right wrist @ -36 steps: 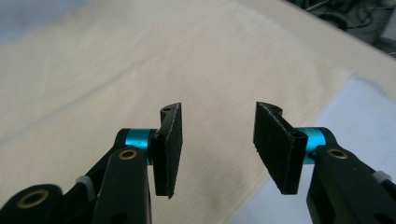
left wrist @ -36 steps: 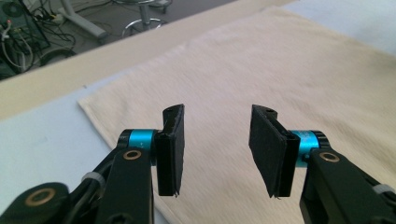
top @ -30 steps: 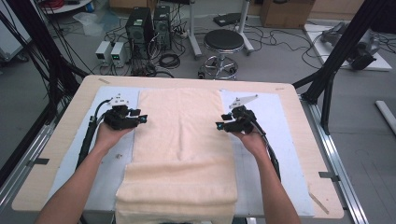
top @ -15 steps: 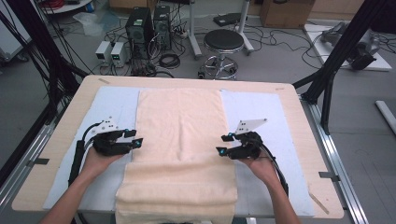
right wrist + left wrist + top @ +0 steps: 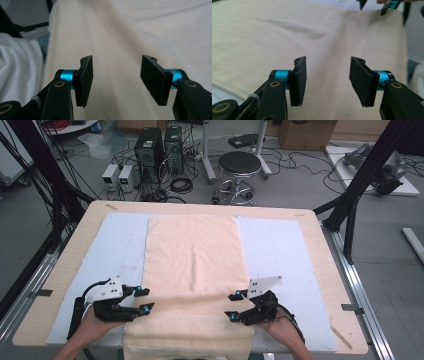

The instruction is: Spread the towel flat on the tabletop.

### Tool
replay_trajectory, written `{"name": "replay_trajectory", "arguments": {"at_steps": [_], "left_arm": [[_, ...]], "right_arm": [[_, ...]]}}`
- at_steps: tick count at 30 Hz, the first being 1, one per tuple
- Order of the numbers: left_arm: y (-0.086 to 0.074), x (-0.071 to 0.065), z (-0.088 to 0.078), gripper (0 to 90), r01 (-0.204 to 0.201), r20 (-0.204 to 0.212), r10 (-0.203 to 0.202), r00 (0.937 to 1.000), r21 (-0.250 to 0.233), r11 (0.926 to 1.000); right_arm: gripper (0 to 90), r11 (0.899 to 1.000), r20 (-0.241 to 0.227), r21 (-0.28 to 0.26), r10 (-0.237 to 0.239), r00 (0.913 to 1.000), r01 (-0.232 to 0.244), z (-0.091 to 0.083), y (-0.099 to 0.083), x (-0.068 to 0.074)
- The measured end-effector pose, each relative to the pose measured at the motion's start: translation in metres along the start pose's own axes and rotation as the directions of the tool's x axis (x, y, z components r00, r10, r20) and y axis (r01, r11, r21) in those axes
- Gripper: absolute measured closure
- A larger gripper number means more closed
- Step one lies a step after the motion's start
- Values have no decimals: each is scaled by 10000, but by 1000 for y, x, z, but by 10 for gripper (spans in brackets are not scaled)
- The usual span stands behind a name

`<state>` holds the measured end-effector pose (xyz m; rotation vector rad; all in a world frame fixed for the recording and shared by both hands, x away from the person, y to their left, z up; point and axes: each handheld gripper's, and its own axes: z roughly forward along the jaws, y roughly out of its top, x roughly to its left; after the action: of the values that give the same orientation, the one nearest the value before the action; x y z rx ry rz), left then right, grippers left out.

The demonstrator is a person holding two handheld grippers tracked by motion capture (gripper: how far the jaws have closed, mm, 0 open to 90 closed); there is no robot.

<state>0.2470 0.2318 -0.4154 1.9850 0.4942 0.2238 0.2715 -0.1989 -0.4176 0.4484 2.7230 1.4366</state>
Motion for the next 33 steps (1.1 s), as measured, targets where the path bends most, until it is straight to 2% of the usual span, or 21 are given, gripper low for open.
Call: {"name": "replay_trajectory", "arguments": {"at_steps": [3, 6, 8, 10, 11, 12, 14, 16, 18, 21, 23, 26, 28, 30, 31, 32, 33], "left_arm": [[-6, -11, 0, 479, -255, 578, 240, 9980, 245, 9994], [-15, -19, 3, 473, -498, 1232, 404, 9916, 739, 9960], [-19, -24, 8, 466, -686, 1684, 480, 9845, 1182, 9906], [-21, -29, 13, 468, -977, 1902, 660, 9795, 1626, 9818], [-22, -30, 15, 492, -1122, 2021, 742, 9766, 1838, 9765], [-22, -30, 16, 528, -1240, 1911, 879, 9776, 1858, 9747], [-21, -27, 14, 666, -1064, 1905, 707, 9791, 1845, 9771], [-20, -27, 12, 770, -1132, 1963, 767, 9775, 1822, 9767], [-17, -31, 9, 804, -1361, 2053, 983, 9738, 1789, 9744], [-14, -36, -1, 823, -1644, 2197, 1245, 9676, 1737, 9710], [-14, -38, -9, 830, -1615, 2286, 1212, 9660, 1665, 9727], [-17, -45, -20, 834, -1415, 2289, 1039, 9679, 1545, 9778], [-21, -49, -25, 833, -1429, 2432, 1002, 9648, 1646, 9760], [-25, -52, -27, 824, -1309, 2695, 816, 9595, 1700, 9767], [-26, -52, -28, 788, -1226, 2815, 712, 9569, 1697, 9778], [-26, -51, -28, 732, -1101, 2788, 589, 9585, 1715, 9790], [-26, -50, -28, 644, -911, 2638, 462, 9635, 1607, 9828]], "right_arm": [[430, 9996, -522, 156, -209, 9984, 218, 0, -7, 12], [428, 9964, -978, 774, -266, 9948, 343, 4, -14, 21], [446, 9919, -1055, 1113, -501, 9932, 619, 7, -18, 25], [511, 9876, -1041, 1297, -749, 9917, 882, 11, -19, 26], [558, 9857, -1053, 1383, -824, 9910, 967, 11, -19, 27], [612, 9859, -1070, 1349, -847, 9906, 989, 12, -18, 27], [711, 9864, -1100, 1362, -772, 9909, 919, 12, -17, 26], [771, 9840, -1107, 1437, -901, 9898, 1056, 12, -15, 29], [808, 9814, -1079, 1457, -1099, 9881, 1251, 10, -13, 32], [811, 9832, -1225, 1249, -1180, 9854, 1333, 5, -7, 36], [811, 9842, -1260, 1046, -1294, 9836, 1429, 3, -4, 41], [807, 9857, -1561, 876, -1294, 9792, 1442, 4, 0, 48], [787, 9831, -1834, 998, -1333, 9740, 1533, 9, 0, 53], [709, 9822, -2155, 1161, -1203, 9691, 1477, 14, 0, 56], [620, 9819, -2196, 1177, -1202, 9682, 1486, 15, 0, 56], [583, 9852, -2056, 1072, -1095, 9725, 1336, 15, 1, 54], [574, 9889, -1978, 901, -983, 9753, 1180, 13, 2, 50]]}}
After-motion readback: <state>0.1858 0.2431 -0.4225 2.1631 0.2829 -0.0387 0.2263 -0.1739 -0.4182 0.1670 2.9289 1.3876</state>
